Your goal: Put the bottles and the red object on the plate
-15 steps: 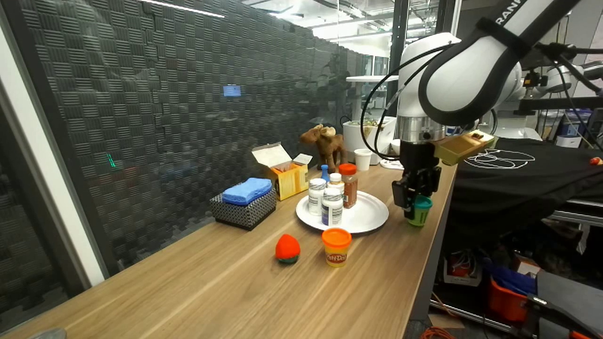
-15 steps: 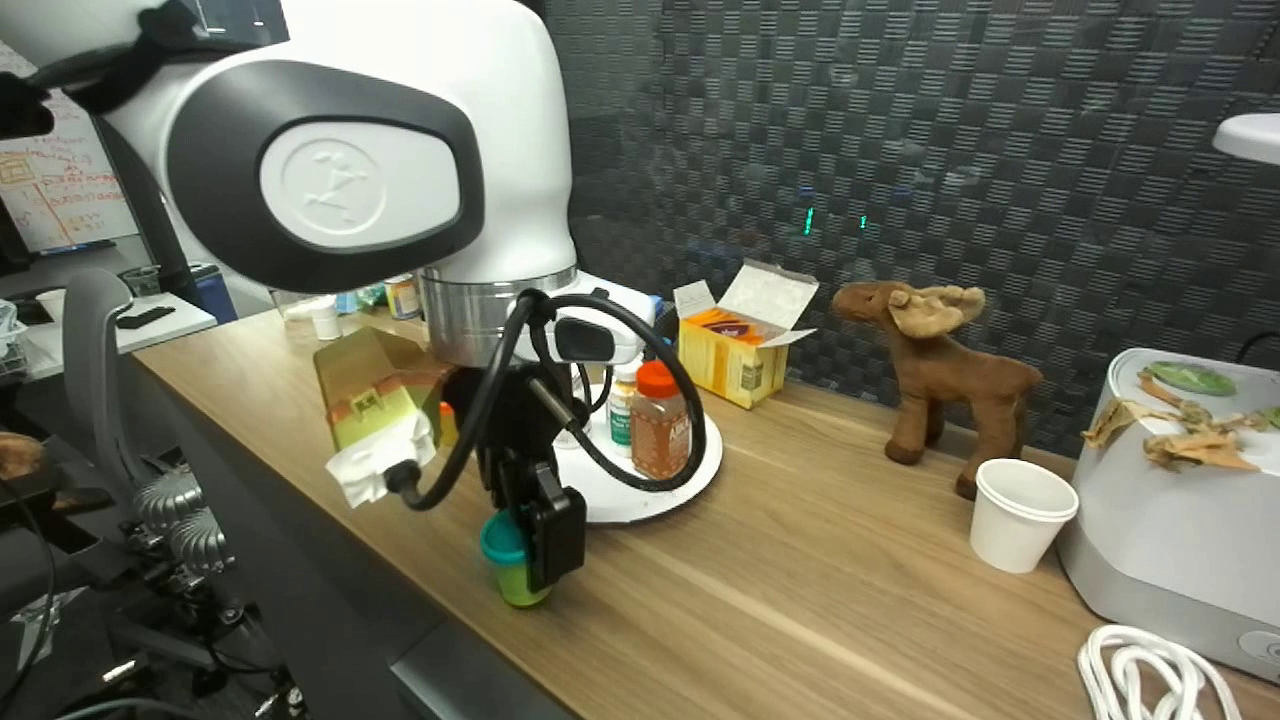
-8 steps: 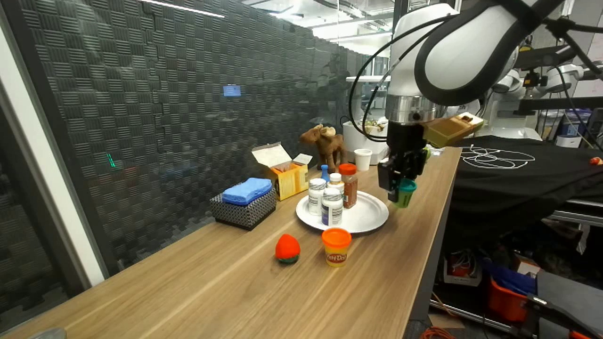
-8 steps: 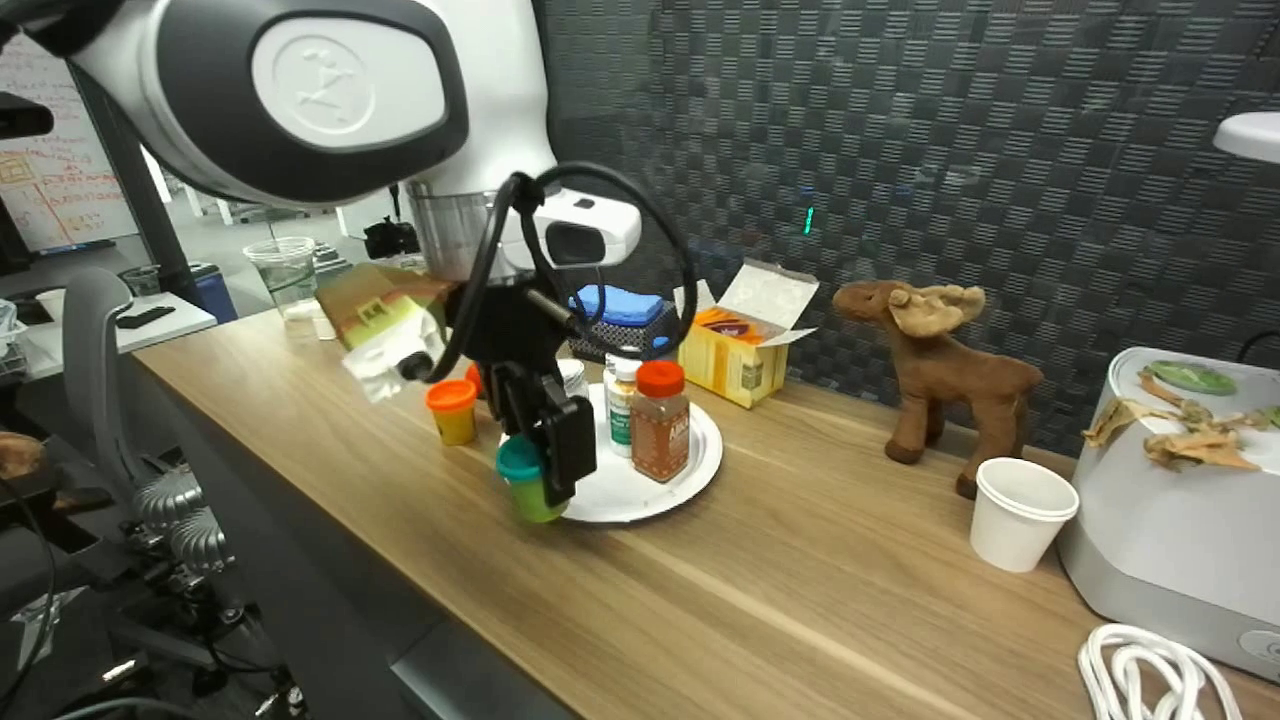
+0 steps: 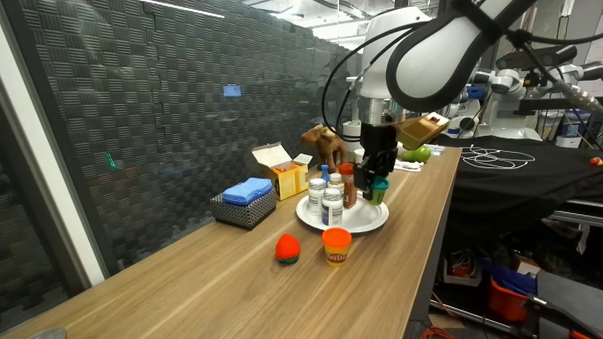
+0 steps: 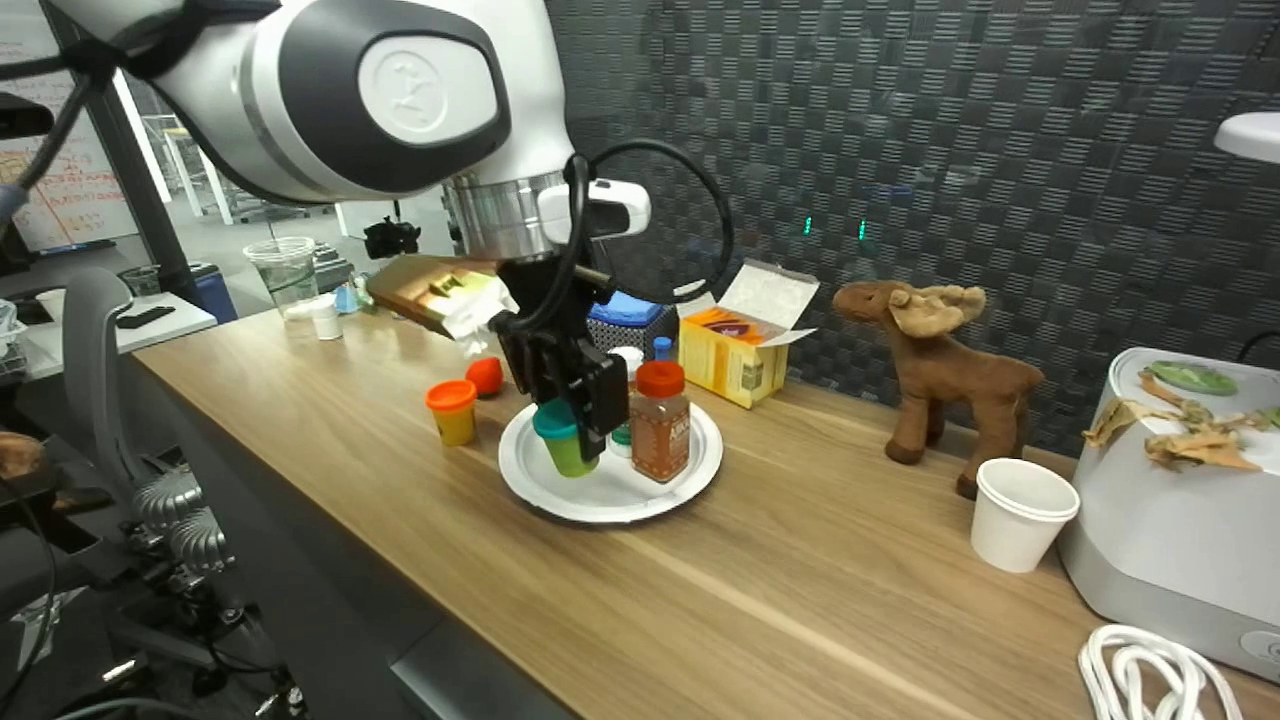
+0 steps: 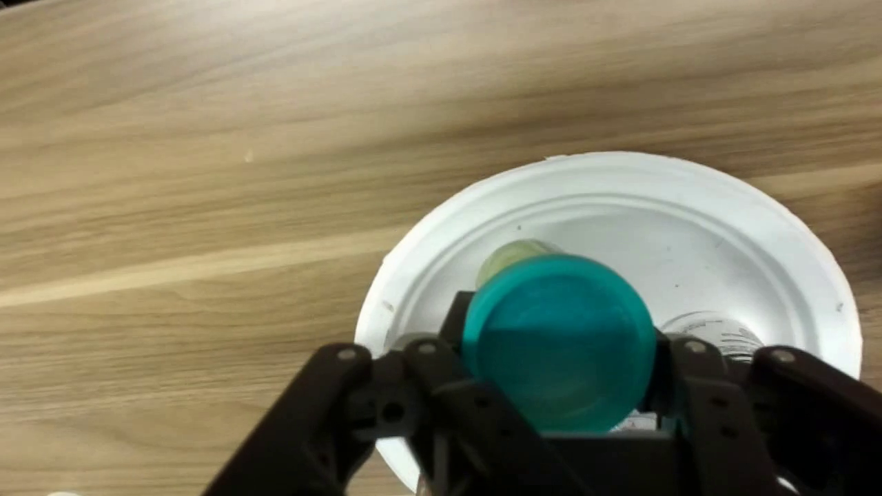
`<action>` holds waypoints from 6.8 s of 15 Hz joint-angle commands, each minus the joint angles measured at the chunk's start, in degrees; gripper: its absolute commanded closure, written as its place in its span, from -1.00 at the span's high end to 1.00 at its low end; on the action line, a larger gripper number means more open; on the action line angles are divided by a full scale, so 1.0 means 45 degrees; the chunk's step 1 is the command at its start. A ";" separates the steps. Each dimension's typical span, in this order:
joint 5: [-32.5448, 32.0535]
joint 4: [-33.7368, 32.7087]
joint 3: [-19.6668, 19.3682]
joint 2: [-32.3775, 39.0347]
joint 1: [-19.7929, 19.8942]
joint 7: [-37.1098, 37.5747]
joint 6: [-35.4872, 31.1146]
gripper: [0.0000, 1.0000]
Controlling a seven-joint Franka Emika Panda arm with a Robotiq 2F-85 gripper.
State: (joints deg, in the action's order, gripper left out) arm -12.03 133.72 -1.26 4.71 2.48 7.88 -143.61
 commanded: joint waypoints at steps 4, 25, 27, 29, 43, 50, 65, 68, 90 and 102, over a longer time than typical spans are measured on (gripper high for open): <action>0.0569 -0.1308 -0.0318 0.1923 0.0175 -0.1334 -0.0413 -0.57; 0.0318 0.3022 0.0015 -0.2683 -0.0177 -0.1821 -0.1568 1.00; 0.0547 0.3186 0.0332 -0.2856 -0.0426 -0.1680 -0.1331 1.00; 0.0762 0.3029 0.0657 -0.2560 -0.0720 -0.1647 -0.1306 1.00; 0.1825 0.0868 0.1877 0.0524 -0.2040 -0.2373 -0.1370 1.00; 0.1381 0.0960 0.1835 0.0384 -0.2179 -0.1962 -0.1472 0.07; -0.2210 0.3030 0.1432 -0.2349 -0.1454 0.2505 -0.1893 -0.53; -0.1915 0.2471 0.1172 -0.1745 -0.1041 0.2213 -0.2113 -0.54; -0.0166 0.0835 0.0005 0.0206 -0.0624 0.1006 -0.2606 0.84; -0.0709 0.2095 0.0261 -0.1264 -0.0899 0.1052 -0.3057 1.00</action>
State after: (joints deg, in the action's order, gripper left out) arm -14.34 140.43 -0.51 2.72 -0.88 13.06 -156.59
